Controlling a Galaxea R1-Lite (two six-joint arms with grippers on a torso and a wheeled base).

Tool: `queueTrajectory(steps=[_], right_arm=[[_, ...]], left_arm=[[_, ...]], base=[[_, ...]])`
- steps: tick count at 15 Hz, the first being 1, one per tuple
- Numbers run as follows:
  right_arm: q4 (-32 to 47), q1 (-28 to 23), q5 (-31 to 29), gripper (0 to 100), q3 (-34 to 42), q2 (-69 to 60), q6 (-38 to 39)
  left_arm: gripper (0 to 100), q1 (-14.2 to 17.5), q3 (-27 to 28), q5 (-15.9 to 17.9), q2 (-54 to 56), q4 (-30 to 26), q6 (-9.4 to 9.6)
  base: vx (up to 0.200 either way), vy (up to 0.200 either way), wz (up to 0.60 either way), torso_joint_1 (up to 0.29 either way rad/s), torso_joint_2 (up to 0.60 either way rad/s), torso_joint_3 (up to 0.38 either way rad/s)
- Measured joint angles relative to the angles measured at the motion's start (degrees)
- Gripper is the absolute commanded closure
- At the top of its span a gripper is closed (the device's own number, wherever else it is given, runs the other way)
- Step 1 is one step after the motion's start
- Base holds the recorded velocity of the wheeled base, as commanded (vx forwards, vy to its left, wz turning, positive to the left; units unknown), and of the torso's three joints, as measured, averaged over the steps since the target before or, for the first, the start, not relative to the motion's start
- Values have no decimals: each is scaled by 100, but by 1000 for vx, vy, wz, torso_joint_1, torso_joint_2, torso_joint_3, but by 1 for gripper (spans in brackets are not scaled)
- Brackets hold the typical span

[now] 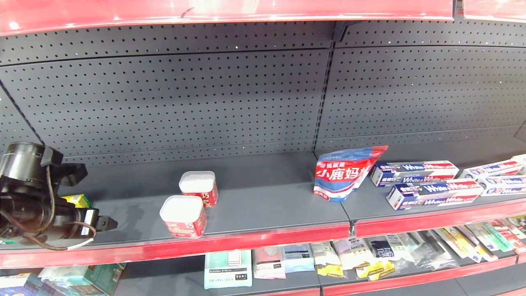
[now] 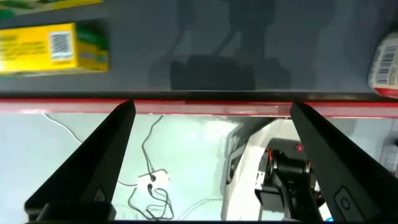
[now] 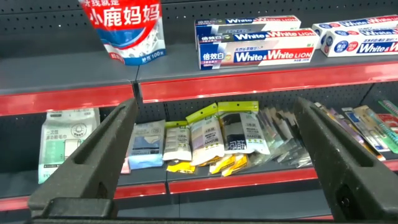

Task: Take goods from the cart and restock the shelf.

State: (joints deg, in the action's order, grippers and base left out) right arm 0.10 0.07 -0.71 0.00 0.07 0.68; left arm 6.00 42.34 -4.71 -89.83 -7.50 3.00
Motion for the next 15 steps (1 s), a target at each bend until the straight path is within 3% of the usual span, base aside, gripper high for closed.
queueTrajectory(steps=[6,15], right_arm=[[0,-2,0,0,0,2,2],[0,0,0,0,0,2,2]], left_arm=[[0,-534,208,72,-672,294,-62],[0,-699,369,178,-1328,869,-73]], base=[[0,0,0,0,0,0],[0,0,0,0,0,0]])
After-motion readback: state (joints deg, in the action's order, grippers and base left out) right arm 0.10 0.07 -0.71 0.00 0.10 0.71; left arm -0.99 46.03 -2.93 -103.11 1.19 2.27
